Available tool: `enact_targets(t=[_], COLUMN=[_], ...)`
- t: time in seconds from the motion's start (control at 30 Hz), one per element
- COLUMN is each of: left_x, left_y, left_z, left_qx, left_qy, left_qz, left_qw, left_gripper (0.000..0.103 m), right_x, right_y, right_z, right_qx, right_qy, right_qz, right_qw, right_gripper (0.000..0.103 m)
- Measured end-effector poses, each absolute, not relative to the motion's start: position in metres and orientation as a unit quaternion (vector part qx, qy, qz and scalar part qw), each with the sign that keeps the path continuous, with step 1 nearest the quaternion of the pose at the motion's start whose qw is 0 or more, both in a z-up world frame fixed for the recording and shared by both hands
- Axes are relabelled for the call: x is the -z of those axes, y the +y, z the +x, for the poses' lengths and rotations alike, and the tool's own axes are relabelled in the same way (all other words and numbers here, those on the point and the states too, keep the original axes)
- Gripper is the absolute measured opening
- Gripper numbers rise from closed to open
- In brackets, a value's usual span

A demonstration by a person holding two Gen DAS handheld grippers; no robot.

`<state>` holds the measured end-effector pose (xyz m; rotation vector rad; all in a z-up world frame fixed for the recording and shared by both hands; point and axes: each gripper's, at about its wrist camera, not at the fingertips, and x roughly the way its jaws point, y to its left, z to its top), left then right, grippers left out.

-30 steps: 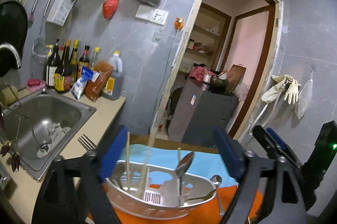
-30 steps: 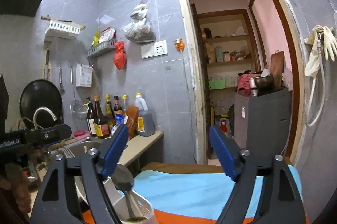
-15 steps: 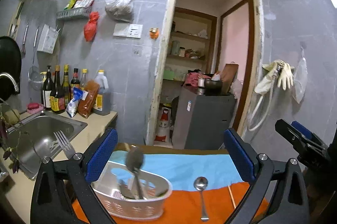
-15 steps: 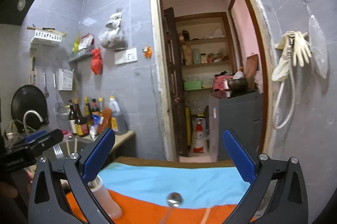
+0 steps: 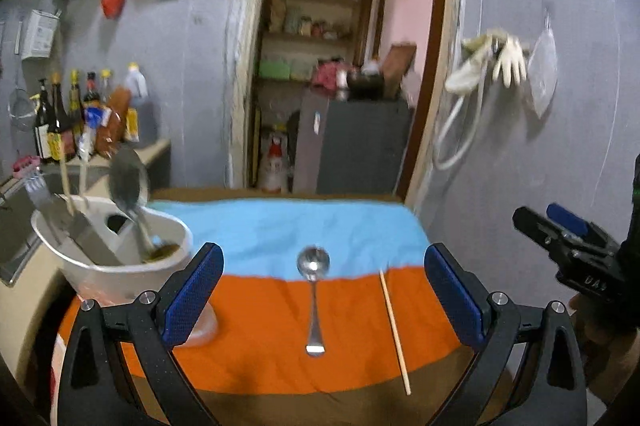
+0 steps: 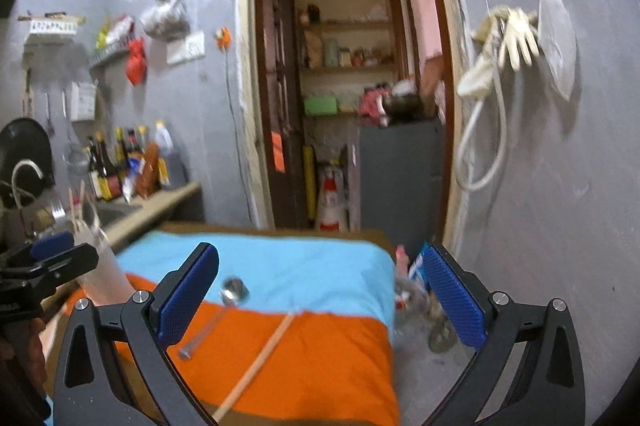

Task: Organize utensils
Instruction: 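Move both tools back toward the last spoon and chopstick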

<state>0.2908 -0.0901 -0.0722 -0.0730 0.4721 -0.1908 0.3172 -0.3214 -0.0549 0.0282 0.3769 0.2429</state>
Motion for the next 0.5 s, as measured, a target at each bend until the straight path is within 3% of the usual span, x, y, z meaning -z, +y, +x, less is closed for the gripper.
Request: enact_targets(t=[0.1,0.23,0.33,0.5], left_x=[0.091,0.109,0.123,0.142], left_y=[-0.102,-0.102,-0.099,-0.091], left_z=[0.307,0.333,0.356,0.388], left_qx=[0.095,0.093,0.089,0.092], left_qy=[0.267,0.301,0.326,0.366], left_qz=[-0.026,-0.036,-0.043,-0.054], left_qw=[0.959,0.948,0.940,0.925], left_gripper=[0.098,0.098,0.098,0.098], right_x=[0.074,0.100,0.114,0.130], right_y=[-0.329,-0.330,-0.327,-0.317], right_z=[0.325,0.338,0.347,0.361], right_qx=[-0.123,-0.136,-0.147,-0.164], right_qy=[0.219,0.272,0.305,0.342], right_qz=[0.025,0.037,0.043,0.053], right_qw=[0.968,0.952,0.940,0.924], right_gripper=[0.101,0.083,0.076,0.069])
